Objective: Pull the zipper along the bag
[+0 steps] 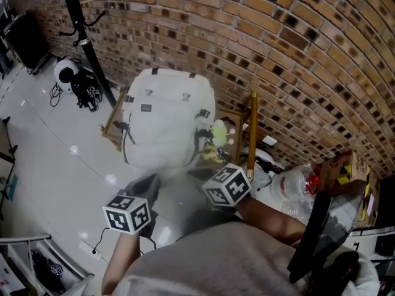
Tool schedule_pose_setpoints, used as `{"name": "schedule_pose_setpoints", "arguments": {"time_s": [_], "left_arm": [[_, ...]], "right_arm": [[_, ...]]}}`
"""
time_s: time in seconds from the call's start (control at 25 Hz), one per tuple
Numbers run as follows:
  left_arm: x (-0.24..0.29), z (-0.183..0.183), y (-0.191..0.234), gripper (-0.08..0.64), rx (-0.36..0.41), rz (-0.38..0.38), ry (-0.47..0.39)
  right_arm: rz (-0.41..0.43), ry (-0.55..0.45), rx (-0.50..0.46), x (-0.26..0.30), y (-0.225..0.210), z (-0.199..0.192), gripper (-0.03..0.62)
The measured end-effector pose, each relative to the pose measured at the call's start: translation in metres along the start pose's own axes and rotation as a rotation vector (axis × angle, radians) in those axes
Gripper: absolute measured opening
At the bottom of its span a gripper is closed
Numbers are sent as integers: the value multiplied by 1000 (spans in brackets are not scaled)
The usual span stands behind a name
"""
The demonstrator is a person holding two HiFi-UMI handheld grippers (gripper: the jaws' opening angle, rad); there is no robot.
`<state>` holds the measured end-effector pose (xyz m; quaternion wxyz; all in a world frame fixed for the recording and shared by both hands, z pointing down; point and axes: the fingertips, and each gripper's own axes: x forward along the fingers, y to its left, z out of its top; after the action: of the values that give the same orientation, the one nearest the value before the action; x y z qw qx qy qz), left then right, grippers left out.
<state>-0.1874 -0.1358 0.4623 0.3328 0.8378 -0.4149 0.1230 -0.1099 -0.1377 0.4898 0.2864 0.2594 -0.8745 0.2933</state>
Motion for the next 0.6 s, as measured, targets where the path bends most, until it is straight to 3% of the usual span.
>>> {"name": "schedule_pose_setpoints", "arguments": {"time_s": [0.36,0.6], "left_arm": [[-34,-33,-64,2,47,-3,-5],[-45,-109,-151,2,65,-27,-2]], "right_arm": [[96,-57,-21,-54,58,-32,2],[104,-92,-23,-123,94,-121,2]]}}
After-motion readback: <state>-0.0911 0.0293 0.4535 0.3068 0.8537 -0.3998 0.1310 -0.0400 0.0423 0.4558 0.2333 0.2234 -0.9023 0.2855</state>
